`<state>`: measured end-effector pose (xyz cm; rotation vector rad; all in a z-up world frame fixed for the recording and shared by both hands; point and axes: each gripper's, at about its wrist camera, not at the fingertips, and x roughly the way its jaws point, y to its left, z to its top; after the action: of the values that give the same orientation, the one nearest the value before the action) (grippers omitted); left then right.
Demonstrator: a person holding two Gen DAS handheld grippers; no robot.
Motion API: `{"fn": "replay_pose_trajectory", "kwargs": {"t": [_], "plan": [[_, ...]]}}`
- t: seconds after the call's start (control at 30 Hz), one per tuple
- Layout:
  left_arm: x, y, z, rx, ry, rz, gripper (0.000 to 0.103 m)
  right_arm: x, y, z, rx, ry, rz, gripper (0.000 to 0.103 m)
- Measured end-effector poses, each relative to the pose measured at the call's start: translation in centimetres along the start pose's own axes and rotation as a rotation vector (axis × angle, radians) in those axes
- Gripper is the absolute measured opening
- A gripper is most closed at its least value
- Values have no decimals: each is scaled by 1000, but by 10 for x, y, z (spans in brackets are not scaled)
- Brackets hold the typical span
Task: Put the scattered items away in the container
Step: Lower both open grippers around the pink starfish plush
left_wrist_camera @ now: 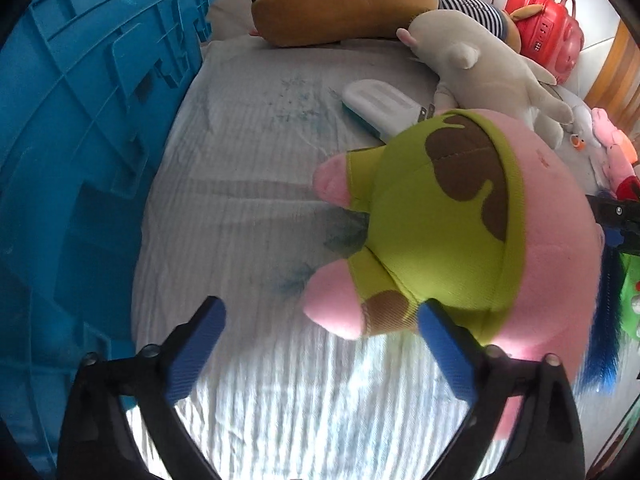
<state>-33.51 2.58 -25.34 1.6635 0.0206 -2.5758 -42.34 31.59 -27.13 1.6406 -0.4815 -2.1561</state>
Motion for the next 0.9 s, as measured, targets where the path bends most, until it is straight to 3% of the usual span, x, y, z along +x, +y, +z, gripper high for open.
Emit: {"fn": "replay_pose_trajectory", "kwargs": {"t": [0.17, 0.3, 0.47, 0.9], "plan": [[-2, 10, 3, -32, -2, -27, 103, -6, -2, 1, -14, 2, 11, 103], [-18, 15, 5, -58, -25, -49, 103, -14, 1, -1, -44, -1, -29, 103], [-38, 4, 13, -38, -71, -92, 103, -22, 5, -8, -73, -12, -49, 103], [-46, -14, 40, -93, -80, -204, 103, -48, 2, -27, -79, -38, -39, 103]]}}
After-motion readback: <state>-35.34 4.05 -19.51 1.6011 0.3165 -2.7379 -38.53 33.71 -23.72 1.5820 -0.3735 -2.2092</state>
